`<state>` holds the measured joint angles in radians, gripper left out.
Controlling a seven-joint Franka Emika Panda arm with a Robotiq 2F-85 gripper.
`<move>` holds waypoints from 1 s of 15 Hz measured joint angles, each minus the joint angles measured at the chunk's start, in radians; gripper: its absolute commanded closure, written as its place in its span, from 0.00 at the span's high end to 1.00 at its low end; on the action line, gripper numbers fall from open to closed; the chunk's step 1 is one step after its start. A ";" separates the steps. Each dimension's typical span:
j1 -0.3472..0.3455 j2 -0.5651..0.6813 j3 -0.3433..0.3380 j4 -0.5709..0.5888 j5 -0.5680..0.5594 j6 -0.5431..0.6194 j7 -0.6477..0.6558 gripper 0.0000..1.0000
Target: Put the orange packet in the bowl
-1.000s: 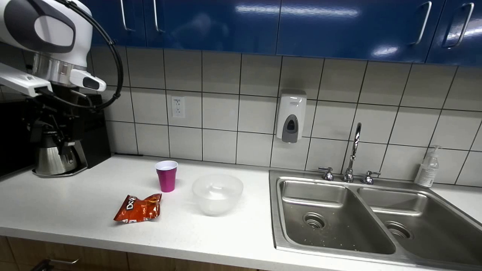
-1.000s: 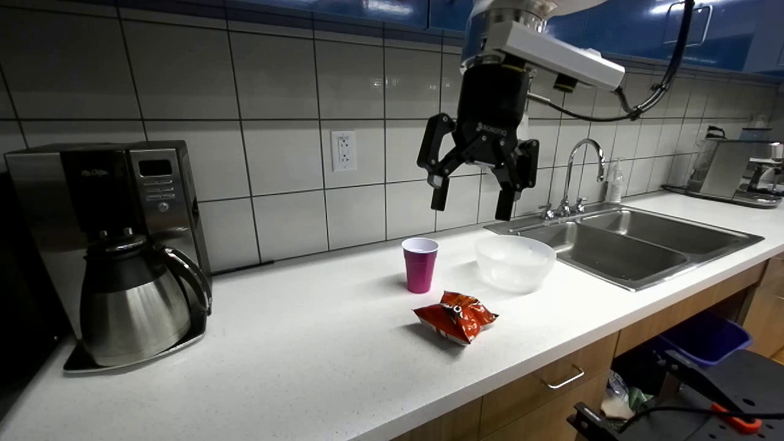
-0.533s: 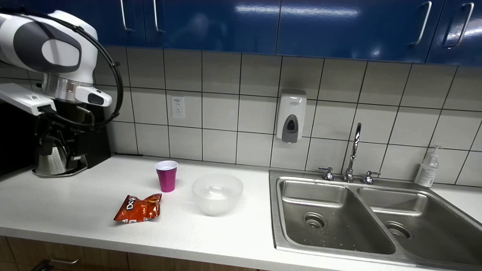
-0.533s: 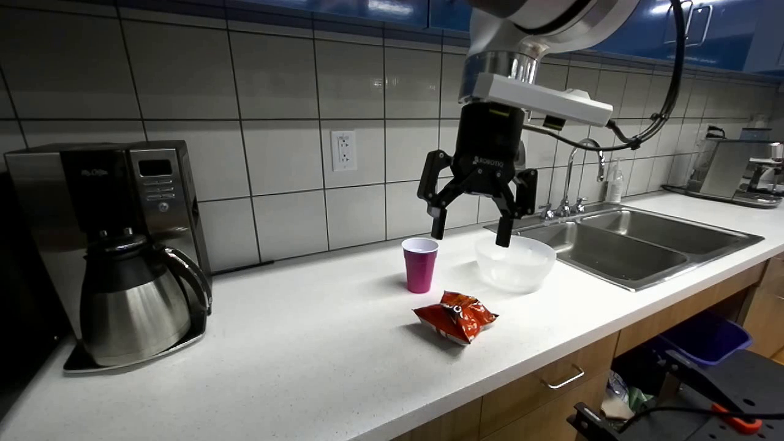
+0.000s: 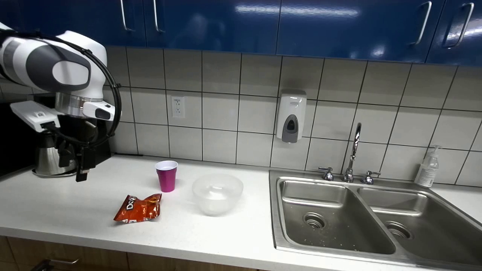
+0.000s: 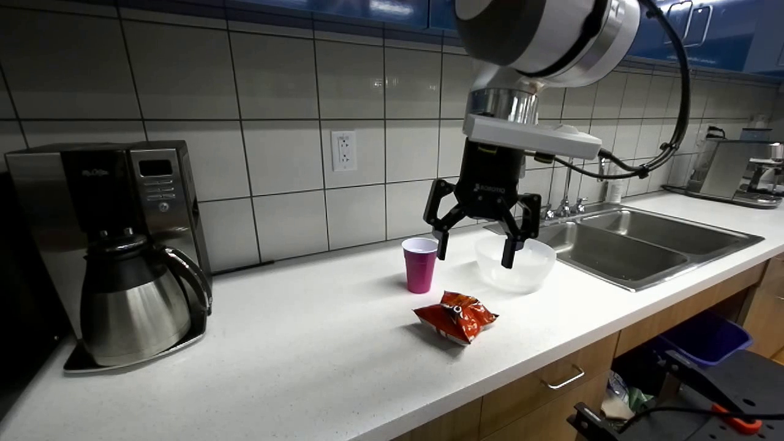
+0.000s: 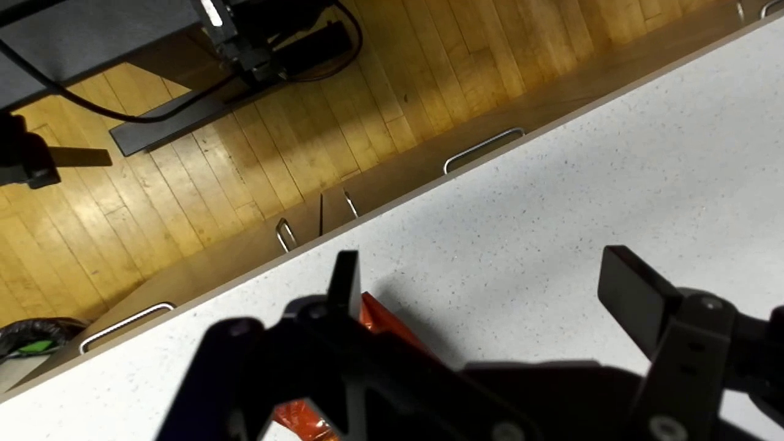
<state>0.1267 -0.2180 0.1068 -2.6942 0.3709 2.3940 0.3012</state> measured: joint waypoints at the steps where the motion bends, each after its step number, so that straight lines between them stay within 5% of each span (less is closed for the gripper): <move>1: -0.008 0.018 0.000 0.000 -0.001 0.013 0.012 1.00; 15: -0.052 0.334 -0.069 0.131 -0.069 0.134 0.135 1.00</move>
<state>0.0751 0.1158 0.0383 -2.5628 0.3023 2.5281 0.4362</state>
